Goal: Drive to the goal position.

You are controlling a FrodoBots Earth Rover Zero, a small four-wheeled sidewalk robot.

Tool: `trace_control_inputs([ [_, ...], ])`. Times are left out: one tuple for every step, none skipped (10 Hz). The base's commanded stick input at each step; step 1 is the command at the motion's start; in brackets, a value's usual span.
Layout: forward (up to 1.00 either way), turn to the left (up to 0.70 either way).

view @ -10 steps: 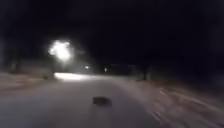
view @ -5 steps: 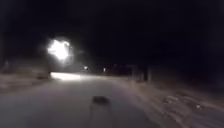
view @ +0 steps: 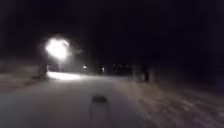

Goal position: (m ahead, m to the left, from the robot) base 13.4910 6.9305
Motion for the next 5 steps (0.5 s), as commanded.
trace_control_inputs([
  [1.0, 0.0],
  [1.0, 0.0],
  [1.0, 0.0],
  [1.0, 0.0],
  [1.0, 0.0],
])
